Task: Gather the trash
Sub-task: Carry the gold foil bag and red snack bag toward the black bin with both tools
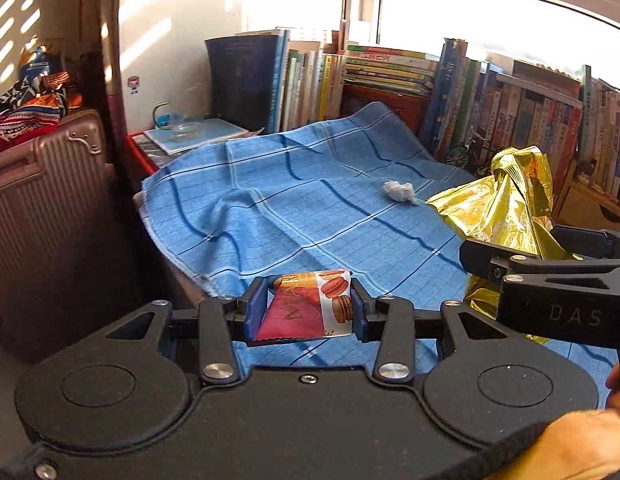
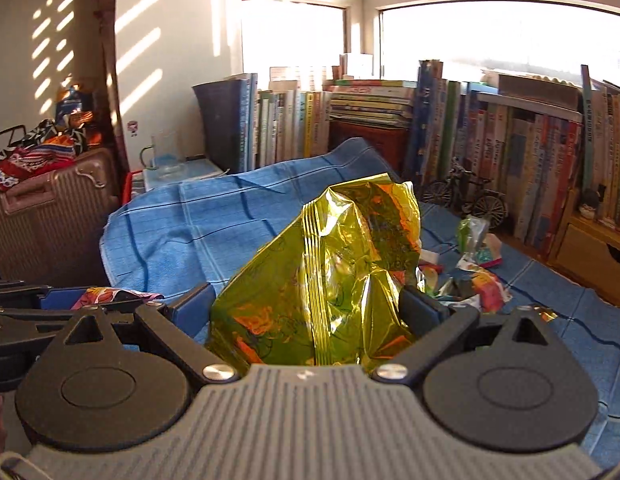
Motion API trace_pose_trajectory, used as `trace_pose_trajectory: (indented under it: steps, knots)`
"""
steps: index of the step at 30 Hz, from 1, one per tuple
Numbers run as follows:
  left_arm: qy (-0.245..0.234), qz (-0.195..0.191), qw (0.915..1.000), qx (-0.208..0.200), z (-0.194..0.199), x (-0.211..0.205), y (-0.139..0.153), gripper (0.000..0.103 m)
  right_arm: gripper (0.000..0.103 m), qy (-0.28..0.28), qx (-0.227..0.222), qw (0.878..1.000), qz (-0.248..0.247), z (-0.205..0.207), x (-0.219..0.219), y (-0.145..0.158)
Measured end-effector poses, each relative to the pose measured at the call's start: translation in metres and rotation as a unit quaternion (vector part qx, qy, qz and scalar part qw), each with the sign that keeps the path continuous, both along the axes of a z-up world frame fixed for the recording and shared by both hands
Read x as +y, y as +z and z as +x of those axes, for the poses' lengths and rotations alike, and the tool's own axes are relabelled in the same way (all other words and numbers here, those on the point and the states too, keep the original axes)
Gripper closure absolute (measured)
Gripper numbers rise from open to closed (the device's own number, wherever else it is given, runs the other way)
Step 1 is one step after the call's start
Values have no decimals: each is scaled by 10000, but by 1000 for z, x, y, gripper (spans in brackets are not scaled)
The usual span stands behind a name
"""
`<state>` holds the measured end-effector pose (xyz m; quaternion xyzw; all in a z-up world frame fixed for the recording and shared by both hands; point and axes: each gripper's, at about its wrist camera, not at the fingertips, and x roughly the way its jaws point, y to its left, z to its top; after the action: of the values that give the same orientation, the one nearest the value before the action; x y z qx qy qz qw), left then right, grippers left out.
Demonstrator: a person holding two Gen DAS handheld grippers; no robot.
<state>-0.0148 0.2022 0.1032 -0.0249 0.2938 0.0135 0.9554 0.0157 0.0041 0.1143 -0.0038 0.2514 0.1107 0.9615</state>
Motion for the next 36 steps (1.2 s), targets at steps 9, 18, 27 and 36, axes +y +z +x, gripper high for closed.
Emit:
trace_pose_trajectory:
  steps: [9,18,27,36]
  knots:
    - [923,-123,9952,297,-34,54,-15,63,5,912,61,9957,-154,-17,49,-7]
    - [1094,-114,9916,687,-51,73,-30,63,5,1306,186,9913,-34,-22,76,-13]
    - [1304,-127,9881,806,-40,81,-33,48,5,1427,282,9893,-86,-23,82,-18]
    - [1378,39,9873,788,-40,76,-32,28,5,1424,337,9892,-41,-20,83,-20]
